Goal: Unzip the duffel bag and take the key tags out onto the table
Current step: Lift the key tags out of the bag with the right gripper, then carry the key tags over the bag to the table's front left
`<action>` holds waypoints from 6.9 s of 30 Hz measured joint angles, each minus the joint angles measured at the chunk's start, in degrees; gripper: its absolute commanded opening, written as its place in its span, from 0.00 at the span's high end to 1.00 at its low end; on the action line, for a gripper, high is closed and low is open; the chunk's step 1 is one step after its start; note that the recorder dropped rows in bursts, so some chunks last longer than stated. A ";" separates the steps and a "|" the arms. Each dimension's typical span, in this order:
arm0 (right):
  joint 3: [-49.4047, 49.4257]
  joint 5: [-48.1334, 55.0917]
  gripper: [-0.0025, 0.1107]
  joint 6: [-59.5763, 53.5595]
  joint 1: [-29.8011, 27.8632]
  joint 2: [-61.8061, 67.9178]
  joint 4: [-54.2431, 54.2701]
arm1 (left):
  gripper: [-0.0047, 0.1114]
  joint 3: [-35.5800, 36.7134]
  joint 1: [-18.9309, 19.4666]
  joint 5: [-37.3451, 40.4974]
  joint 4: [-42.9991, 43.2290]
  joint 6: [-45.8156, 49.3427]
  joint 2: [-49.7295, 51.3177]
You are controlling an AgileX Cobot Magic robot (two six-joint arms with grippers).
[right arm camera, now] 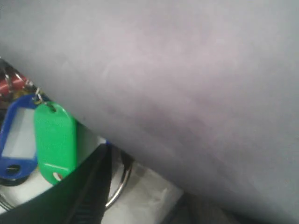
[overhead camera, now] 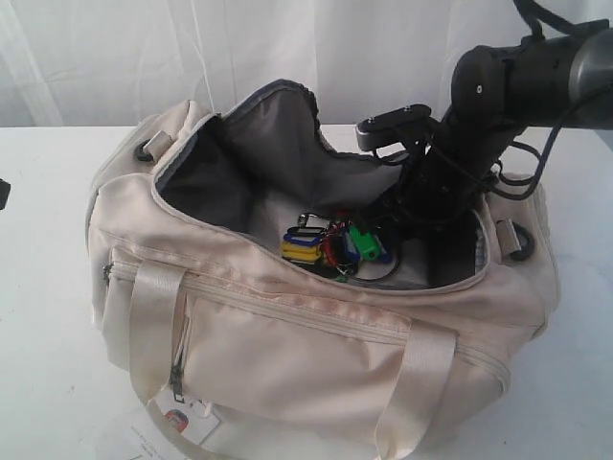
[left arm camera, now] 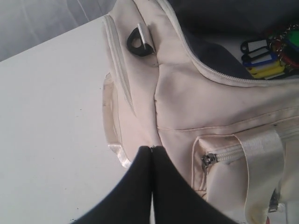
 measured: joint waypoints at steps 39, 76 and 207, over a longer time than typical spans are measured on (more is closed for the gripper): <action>0.08 3.06 0.98 -5.74 0.00 -13.37 12.49 | 0.96 0.00 0.00 0.03 0.00 0.00 0.00; 23.27 20.27 0.98 10.04 -0.23 -55.29 -8.13 | 0.96 0.00 0.00 0.14 0.00 0.00 0.00; -13.65 -7.92 0.61 0.85 34.37 16.10 10.84 | 0.96 0.43 0.00 11.02 44.70 -44.85 -4.74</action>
